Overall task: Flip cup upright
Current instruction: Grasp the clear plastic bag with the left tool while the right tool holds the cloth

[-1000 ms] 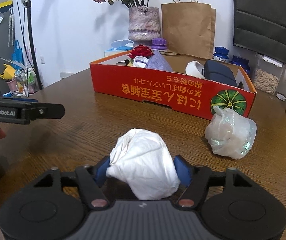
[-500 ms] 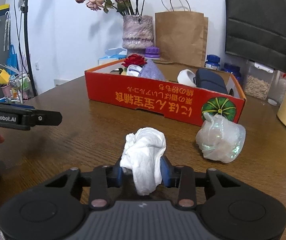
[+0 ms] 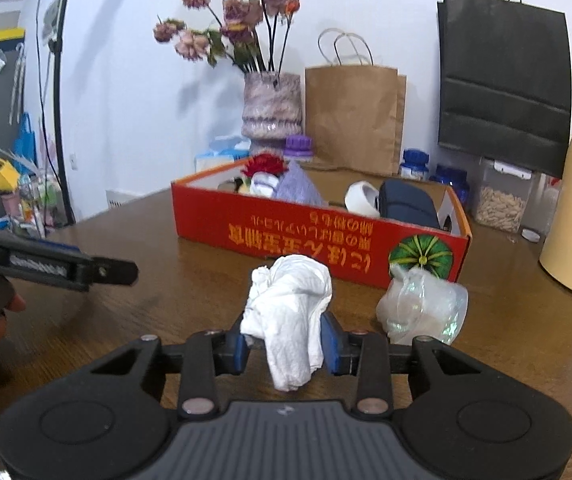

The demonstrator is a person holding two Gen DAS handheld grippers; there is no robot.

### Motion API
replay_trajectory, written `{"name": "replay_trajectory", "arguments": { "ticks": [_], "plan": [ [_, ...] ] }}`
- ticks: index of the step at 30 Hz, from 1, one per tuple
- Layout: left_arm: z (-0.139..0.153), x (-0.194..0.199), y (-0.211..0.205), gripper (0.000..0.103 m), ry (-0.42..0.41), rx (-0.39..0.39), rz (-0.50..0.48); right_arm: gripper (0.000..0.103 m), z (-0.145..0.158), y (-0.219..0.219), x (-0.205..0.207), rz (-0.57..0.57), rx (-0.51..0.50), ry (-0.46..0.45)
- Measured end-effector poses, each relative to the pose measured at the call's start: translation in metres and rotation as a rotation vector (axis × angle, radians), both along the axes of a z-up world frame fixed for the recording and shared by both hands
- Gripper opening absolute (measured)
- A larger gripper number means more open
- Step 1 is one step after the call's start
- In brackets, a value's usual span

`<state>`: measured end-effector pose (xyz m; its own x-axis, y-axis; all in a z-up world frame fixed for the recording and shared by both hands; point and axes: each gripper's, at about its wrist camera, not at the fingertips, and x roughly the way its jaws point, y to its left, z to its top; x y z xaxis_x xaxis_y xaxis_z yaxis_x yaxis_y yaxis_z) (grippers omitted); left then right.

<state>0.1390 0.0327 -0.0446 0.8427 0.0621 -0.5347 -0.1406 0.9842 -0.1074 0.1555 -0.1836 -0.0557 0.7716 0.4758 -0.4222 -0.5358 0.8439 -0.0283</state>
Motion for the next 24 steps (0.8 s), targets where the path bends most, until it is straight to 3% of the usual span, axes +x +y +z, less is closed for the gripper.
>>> {"name": "replay_trajectory", "arguments": {
  "ticks": [12, 24],
  "plan": [
    [0.007, 0.005, -0.027, 0.103, -0.025, -0.002, -0.017, 0.035, 0.014, -0.022, -0.004, -0.018, 0.071, -0.061],
    [0.011, 0.020, -0.084, 0.103, -0.037, 0.007, -0.072, 0.035, 0.023, -0.068, 0.007, -0.053, 0.151, -0.077]
  ]
}}
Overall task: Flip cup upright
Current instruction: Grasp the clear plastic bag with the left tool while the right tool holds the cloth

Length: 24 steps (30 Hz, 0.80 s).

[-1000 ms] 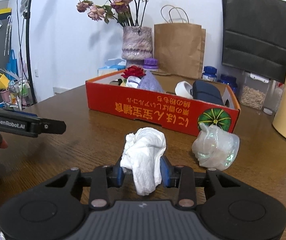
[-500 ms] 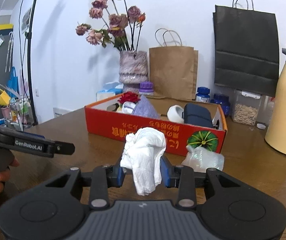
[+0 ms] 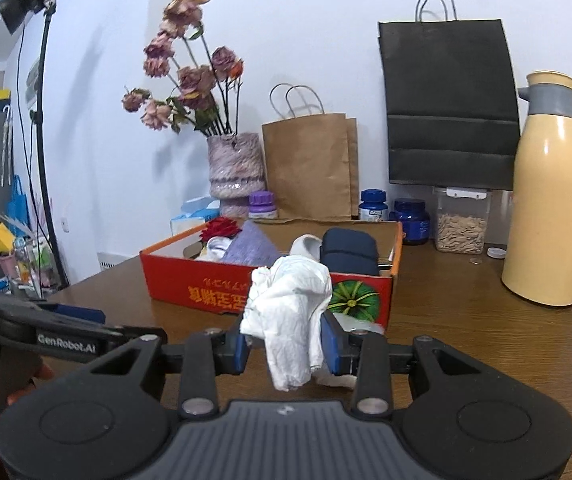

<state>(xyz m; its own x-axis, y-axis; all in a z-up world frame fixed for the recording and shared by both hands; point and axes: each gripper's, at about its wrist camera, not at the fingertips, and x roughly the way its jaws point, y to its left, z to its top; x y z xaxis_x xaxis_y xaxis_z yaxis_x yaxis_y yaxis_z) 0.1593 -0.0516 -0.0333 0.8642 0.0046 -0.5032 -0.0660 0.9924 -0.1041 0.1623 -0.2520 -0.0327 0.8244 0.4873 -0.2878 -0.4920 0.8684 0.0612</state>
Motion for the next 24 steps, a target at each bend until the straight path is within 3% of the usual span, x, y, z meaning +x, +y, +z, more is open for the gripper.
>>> {"name": "replay_trajectory", "arguments": {
  "ticks": [24],
  "plan": [
    [0.004, 0.032, -0.109, 0.103, -0.015, 0.040, -0.084, 0.035, -0.005, -0.091, 0.028, -0.131, 0.021, 0.019]
  ]
}}
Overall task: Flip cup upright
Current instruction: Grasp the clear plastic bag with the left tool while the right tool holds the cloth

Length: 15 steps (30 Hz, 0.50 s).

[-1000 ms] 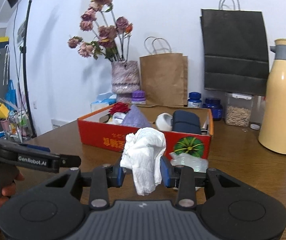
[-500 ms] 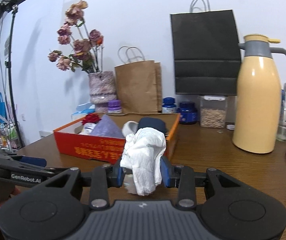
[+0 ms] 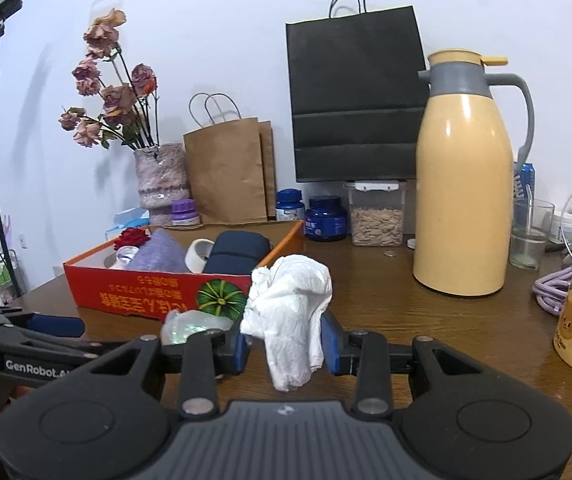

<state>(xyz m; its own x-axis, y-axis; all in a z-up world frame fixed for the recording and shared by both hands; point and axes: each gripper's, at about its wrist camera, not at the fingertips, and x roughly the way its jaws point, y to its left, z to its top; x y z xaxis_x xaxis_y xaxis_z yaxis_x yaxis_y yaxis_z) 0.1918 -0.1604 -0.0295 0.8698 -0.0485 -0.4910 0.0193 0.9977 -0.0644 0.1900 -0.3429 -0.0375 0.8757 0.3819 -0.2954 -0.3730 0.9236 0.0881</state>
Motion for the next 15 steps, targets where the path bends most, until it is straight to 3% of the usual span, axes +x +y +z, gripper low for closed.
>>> {"name": "replay_trajectory", "arguments": {
  "ticks": [5, 15],
  "plan": [
    [-0.001, 0.015, -0.019, 0.103, -0.008, 0.015, 0.001, 0.035, -0.001, -0.012, 0.002, -0.021, 0.008, 0.001],
    [-0.021, 0.049, -0.041, 0.103, 0.056, 0.041, 0.058, 0.035, -0.003, -0.027, 0.009, -0.057, 0.014, 0.007]
  ]
}}
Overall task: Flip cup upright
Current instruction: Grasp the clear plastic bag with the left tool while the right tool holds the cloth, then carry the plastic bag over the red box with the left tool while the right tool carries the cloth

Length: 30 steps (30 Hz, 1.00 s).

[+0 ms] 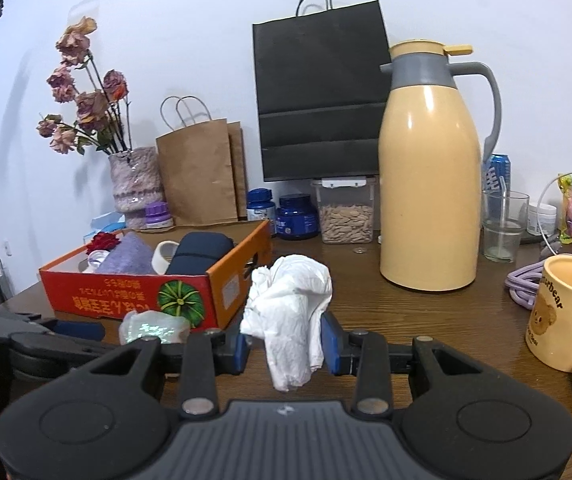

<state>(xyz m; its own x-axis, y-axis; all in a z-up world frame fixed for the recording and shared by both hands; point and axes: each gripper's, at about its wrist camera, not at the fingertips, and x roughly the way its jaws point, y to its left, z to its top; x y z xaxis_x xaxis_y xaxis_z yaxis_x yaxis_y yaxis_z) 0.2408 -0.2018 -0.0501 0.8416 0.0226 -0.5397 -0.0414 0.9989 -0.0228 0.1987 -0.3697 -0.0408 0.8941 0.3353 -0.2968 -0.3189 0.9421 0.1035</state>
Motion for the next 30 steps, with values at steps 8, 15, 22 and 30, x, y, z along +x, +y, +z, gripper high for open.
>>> {"name": "replay_trajectory", "arguments": {
  "ticks": [8, 15, 22, 30],
  "plan": [
    [-0.007, 0.018, -0.001, 0.100, 0.022, -0.003, 0.042, 0.035, -0.004, 0.002, 0.004, -0.035, 0.003, 0.010],
    [-0.010, 0.023, 0.007, 0.055, 0.062, -0.047, 0.031, 0.035, -0.007, 0.007, 0.006, -0.056, -0.010, 0.009],
    [-0.007, 0.018, 0.011, 0.049, 0.040, -0.054, -0.005, 0.036, -0.009, 0.018, 0.001, -0.062, -0.042, -0.019],
    [-0.001, 0.010, 0.027, 0.048, 0.017, -0.064, -0.011, 0.036, -0.009, 0.029, -0.002, -0.082, -0.040, -0.031]
  ]
}}
